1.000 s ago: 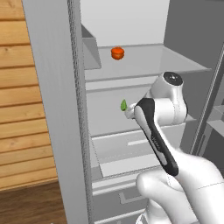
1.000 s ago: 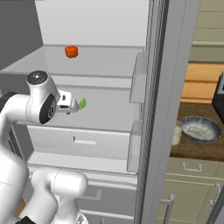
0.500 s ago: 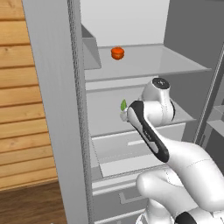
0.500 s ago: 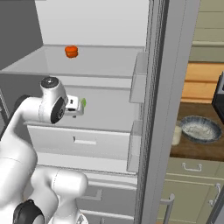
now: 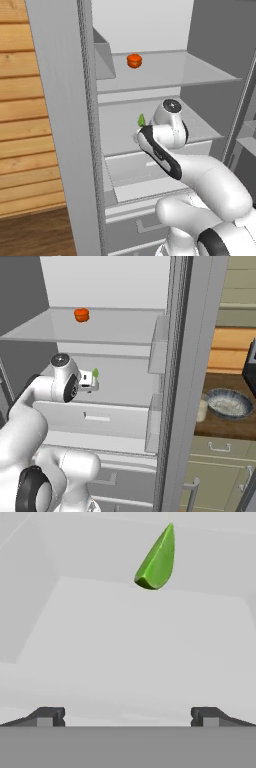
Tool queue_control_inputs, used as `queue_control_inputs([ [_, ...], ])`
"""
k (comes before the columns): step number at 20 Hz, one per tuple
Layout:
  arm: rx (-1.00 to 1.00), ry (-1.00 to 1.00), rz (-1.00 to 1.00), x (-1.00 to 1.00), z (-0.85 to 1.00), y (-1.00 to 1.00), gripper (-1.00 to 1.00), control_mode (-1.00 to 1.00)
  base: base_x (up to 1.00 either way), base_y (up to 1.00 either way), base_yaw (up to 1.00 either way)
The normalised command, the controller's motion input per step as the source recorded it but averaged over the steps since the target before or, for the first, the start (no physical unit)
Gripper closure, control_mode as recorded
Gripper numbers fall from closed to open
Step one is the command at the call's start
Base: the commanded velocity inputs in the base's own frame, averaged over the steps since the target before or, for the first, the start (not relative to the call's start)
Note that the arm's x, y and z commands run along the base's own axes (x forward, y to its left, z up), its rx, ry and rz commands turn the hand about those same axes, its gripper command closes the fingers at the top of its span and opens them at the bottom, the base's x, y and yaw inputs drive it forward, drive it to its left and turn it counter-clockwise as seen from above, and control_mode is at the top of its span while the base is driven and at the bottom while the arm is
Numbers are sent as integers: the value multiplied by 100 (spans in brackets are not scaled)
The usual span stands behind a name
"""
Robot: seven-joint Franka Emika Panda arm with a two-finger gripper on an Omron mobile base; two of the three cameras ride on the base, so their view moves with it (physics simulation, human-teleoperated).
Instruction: Grab a lemon wedge from the fridge and one ice cube from the ice bowl, and put them in the glass of lemonade.
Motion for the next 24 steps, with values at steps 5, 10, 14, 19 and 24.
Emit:
queue_control_inputs([
  [5, -1, 0, 0, 63, -22, 5, -100, -100, 0, 0, 0],
  [10, 0, 0, 0, 28, -3, 0, -100, -100, 0, 0, 0],
  [14, 0, 0, 0, 42, 0, 0, -100, -100, 0, 0, 0],
  [19, 0, -6, -2, 41, 0, 0, -100, -100, 0, 0, 0],
  [24, 0, -3, -3, 28, 12, 0, -100, -100, 0, 0, 0],
])
